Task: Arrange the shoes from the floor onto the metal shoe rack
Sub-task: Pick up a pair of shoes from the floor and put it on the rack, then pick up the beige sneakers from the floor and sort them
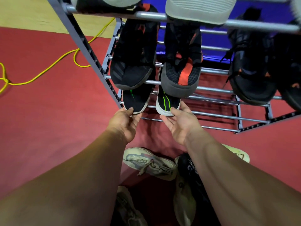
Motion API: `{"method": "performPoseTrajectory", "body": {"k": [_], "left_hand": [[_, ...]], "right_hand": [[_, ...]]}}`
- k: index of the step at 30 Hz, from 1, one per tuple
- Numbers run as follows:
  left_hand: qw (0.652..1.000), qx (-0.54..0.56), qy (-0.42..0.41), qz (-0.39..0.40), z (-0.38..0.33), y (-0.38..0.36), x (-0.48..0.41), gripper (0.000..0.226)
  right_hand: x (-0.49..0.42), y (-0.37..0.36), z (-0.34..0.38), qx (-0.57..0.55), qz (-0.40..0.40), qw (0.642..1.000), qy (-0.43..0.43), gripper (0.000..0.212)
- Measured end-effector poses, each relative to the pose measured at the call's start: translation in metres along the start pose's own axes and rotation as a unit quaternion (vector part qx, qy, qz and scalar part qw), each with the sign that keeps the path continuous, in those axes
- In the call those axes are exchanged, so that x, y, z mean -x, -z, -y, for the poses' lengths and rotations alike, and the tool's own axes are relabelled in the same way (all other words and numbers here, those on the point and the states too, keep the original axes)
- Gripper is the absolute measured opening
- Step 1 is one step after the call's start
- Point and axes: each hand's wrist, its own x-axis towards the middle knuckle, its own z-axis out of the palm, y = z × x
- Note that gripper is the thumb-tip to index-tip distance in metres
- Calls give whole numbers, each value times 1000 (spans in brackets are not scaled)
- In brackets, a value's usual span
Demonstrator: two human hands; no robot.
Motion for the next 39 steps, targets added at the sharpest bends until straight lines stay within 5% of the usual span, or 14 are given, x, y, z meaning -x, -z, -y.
{"method": "performPoseTrajectory", "body": {"k": [7, 20, 27, 33, 37, 39], "left_hand": [[1000, 9, -5, -2, -1, -5, 1, 32], [997, 24, 39, -65, 4, -18, 13, 10], [976, -191, 91, -51, 26, -13, 51, 27], [872, -489, 26, 13, 52, -13, 99, 14], [724, -681, -58, 99, 64, -27, 119, 8], [686, -713, -69, 128, 71, -32, 130, 20]], "right_hand": [[0, 1, 0, 2, -1, 1000, 4, 55], [8, 8, 2, 31, -2, 999, 6, 60], [52, 46, 16, 102, -24, 994, -16, 29], [96, 98, 24, 159, -96, 982, -19, 18], [124, 118, 28, 191, -102, 976, -10, 18], [143, 129, 33, 217, -93, 972, -3, 22]]}}
